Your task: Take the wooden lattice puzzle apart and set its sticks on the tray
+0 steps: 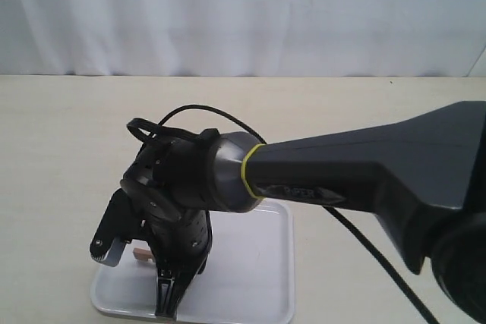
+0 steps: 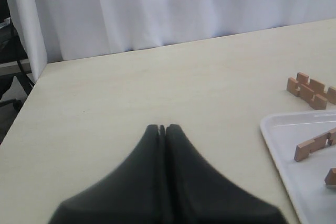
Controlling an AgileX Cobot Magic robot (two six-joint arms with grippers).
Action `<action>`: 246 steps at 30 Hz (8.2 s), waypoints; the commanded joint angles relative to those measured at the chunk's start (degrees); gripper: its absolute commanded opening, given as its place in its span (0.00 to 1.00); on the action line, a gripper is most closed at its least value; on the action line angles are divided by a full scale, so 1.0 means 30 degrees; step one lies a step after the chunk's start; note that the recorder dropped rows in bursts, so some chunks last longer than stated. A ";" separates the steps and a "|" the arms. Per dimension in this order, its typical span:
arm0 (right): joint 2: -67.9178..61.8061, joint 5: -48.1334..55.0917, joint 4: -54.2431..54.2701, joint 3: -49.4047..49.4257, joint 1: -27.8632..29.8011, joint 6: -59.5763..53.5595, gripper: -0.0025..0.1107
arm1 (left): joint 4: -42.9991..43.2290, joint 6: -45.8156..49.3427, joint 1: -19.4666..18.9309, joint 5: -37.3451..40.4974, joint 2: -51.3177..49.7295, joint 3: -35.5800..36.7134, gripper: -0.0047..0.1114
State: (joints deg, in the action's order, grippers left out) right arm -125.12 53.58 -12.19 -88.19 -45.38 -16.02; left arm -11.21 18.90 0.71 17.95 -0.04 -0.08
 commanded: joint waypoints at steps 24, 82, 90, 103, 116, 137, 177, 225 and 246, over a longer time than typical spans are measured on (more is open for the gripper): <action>0.2780 0.2640 0.0460 -0.1462 0.0093 0.0274 0.48 | 0.0023 -0.0153 0.0002 -0.0175 0.0014 0.0028 0.04; -0.3652 -0.1767 0.1559 -0.6339 0.6469 0.8582 0.43 | 0.0023 -0.0153 0.0002 -0.0175 0.0014 0.0028 0.04; -0.2976 -0.1125 0.1106 -0.6339 0.6469 0.8494 0.06 | 0.0023 -0.0153 0.0002 -0.0175 0.0014 0.0028 0.04; 0.6396 -0.1487 0.4566 0.1974 0.6425 0.2285 0.06 | 0.0023 -0.0153 0.0002 -0.0175 0.0014 0.0028 0.04; 0.7636 -0.2974 1.3086 0.6307 0.5474 -0.5733 0.06 | 0.0023 -0.0153 0.0002 -0.0175 0.0014 0.0028 0.04; 0.5494 -0.5178 0.3702 0.5962 0.1752 -0.1226 0.06 | 0.0023 -0.0153 0.0002 -0.0175 0.0014 0.0028 0.04; 0.1575 -0.5272 0.0357 0.3194 0.1752 0.1772 0.34 | 0.0023 -0.0153 0.0002 -0.0175 0.0014 0.0028 0.04; -0.2280 -0.6760 -0.0679 -0.3718 0.4233 1.1805 0.61 | 0.0023 -0.0153 0.0002 -0.0175 0.0014 0.0028 0.04; -0.2189 -0.7990 -0.2698 -0.3718 0.4149 1.3425 0.06 | 0.0023 -0.0153 0.0002 -0.0175 0.0014 0.0028 0.04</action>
State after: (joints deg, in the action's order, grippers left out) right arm -133.41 30.41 -18.64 -99.15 -32.90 23.84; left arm -11.21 18.90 0.71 17.95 -0.04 -0.08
